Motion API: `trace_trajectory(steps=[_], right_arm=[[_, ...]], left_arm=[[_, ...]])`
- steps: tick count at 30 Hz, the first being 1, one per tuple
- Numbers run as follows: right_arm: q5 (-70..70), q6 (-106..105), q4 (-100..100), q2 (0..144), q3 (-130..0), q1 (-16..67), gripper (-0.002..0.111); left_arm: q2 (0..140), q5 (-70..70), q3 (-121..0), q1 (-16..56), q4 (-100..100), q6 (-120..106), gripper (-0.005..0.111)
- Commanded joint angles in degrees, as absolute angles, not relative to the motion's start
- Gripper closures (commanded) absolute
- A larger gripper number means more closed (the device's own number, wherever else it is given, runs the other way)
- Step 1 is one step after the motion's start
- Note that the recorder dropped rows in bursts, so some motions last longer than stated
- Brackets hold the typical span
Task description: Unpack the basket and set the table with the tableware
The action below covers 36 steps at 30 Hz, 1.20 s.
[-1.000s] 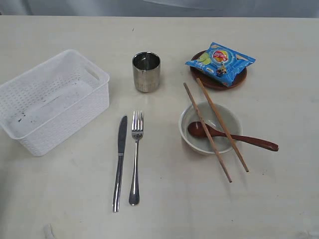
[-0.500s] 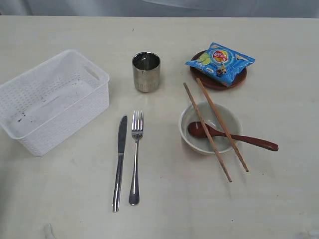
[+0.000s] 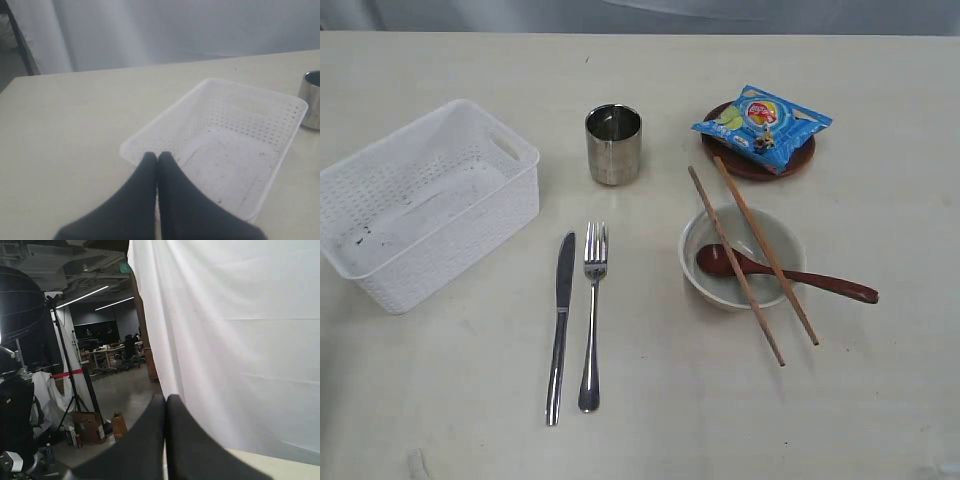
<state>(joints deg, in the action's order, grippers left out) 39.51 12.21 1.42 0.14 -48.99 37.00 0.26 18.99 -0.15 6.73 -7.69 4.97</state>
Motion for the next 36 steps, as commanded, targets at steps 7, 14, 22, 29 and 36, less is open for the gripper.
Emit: trace_trajectory(steps=[7,14,22,29,36], right_arm=[[39.37,12.35,1.21,0.00,-48.47,36.68,0.109],[30.97,6.13,-1.87,0.00,-41.93,26.78,0.109],[12.61,2.16,0.00,0.00,-28.45,9.75,0.109],[5.60,0.45,0.00,0.00,-15.64,6.23,0.109],[2.48,-3.30,0.00,0.00,-4.43,5.97,0.109]], left_arm=[[0.00,18.50,0.00,6.52,-7.71,4.88,0.107],[0.00,18.50,0.00,6.52,-7.71,4.88,0.107],[0.00,18.50,0.00,6.52,-7.71,4.88,0.107],[0.00,18.50,0.00,6.52,-7.71,4.88,0.107],[0.00,18.50,0.00,6.52,-7.71,4.88,0.107]])
